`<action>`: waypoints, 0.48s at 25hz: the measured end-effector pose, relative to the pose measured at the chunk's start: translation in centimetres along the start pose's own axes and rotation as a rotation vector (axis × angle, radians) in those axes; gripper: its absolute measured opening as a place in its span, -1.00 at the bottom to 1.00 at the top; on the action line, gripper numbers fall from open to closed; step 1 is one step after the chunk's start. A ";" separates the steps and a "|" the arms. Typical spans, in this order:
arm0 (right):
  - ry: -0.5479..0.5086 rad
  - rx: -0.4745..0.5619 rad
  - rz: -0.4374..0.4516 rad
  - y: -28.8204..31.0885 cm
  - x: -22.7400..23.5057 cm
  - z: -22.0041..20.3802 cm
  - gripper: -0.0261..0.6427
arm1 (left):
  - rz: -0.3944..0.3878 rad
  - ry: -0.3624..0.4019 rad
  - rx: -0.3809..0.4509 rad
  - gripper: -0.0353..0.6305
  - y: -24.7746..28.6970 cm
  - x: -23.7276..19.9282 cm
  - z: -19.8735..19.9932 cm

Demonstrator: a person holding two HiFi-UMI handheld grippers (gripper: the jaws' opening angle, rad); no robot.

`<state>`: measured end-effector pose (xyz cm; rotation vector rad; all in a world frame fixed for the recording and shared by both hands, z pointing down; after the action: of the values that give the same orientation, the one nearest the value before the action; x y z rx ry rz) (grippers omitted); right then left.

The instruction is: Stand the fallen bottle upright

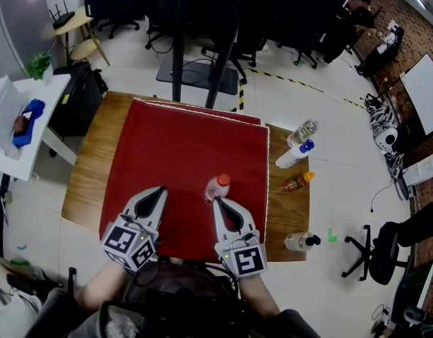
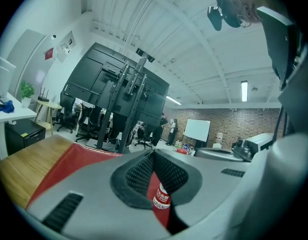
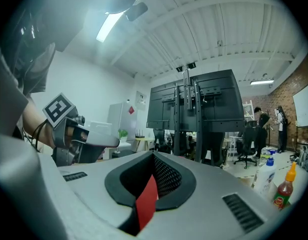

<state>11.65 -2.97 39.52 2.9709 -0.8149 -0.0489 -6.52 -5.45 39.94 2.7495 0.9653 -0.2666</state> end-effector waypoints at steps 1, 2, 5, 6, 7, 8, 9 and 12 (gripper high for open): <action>0.003 -0.005 0.001 -0.1 0.0 -0.1 -0.95 | 0.000 0.003 -0.001 -0.81 0.0 0.0 0.0; 0.006 -0.011 0.001 -0.1 0.0 -0.3 -0.95 | 0.001 0.006 -0.002 -0.81 0.0 0.1 -0.1; 0.024 -0.027 -0.001 -0.1 0.3 -0.8 -0.95 | 0.006 0.006 -0.003 -0.81 0.0 0.0 -0.2; 0.030 -0.032 -0.002 -0.1 0.4 -0.9 -0.95 | 0.008 0.005 -0.004 -0.81 0.0 0.0 -0.2; 0.036 -0.039 -0.002 -0.1 0.5 -1.1 -0.95 | 0.010 0.005 -0.004 -0.81 0.0 0.0 -0.2; 0.042 -0.044 0.000 -0.1 0.6 -1.3 -0.95 | 0.012 0.005 -0.004 -0.81 0.0 0.0 -0.3; 0.047 -0.048 0.004 -0.1 0.6 -1.4 -0.95 | 0.013 0.005 -0.005 -0.81 0.0 -0.1 -0.4; 0.052 -0.056 0.015 -0.2 0.7 -1.8 -0.95 | 0.017 0.005 -0.005 -0.81 -0.2 -0.2 -0.7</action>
<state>12.45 -3.08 41.29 2.9007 -0.8157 0.0059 -6.73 -5.22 40.62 2.7539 0.9425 -0.2538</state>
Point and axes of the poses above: the fingertips, and each gripper's own axes: y forward along the fingers, x to its right, z out of its top, the point moved 6 cm from there along -y, backward along the fingers, and after that the axes turned 3 degrees about y, right-handed, at the moved point
